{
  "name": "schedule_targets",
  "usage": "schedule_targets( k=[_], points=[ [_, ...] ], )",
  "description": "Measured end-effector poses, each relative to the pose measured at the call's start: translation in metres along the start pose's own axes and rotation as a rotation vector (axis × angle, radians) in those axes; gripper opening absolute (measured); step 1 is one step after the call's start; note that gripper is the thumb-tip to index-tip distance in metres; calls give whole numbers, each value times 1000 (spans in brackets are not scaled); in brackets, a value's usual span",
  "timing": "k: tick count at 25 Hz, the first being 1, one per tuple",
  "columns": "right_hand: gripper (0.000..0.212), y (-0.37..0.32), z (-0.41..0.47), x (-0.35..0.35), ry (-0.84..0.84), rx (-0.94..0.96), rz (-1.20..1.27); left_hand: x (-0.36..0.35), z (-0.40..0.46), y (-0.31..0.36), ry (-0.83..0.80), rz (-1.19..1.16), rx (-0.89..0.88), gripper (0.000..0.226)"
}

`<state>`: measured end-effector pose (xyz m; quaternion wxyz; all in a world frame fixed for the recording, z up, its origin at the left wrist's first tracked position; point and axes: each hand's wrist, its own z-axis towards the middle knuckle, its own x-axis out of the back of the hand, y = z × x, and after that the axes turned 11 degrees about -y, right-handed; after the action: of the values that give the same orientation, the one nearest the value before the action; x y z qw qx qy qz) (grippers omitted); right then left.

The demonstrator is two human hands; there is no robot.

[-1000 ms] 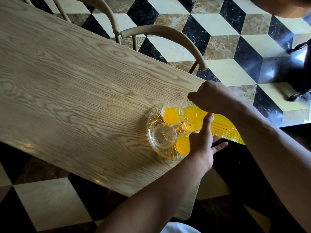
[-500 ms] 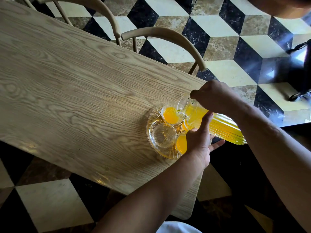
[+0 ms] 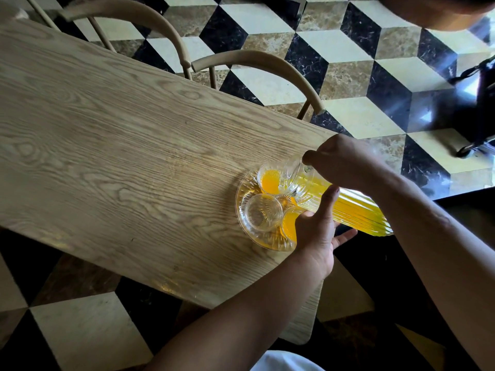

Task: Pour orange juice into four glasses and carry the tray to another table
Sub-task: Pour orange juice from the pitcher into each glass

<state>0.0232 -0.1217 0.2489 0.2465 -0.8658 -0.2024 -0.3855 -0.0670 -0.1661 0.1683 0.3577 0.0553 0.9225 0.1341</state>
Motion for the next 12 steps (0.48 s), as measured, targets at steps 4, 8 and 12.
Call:
schedule_targets(
  k=[4,8,12],
  points=[
    [45,3,-7,-13,-13,16,32,7,-14,-9,8,7,-3,89],
    [44,6,-15,-24,-17,8,35,14,-24,-16,13,9,2,90],
    [48,7,-19,-36,-34,6,24,22,-29,-22,43,2,16,100]
  ],
)
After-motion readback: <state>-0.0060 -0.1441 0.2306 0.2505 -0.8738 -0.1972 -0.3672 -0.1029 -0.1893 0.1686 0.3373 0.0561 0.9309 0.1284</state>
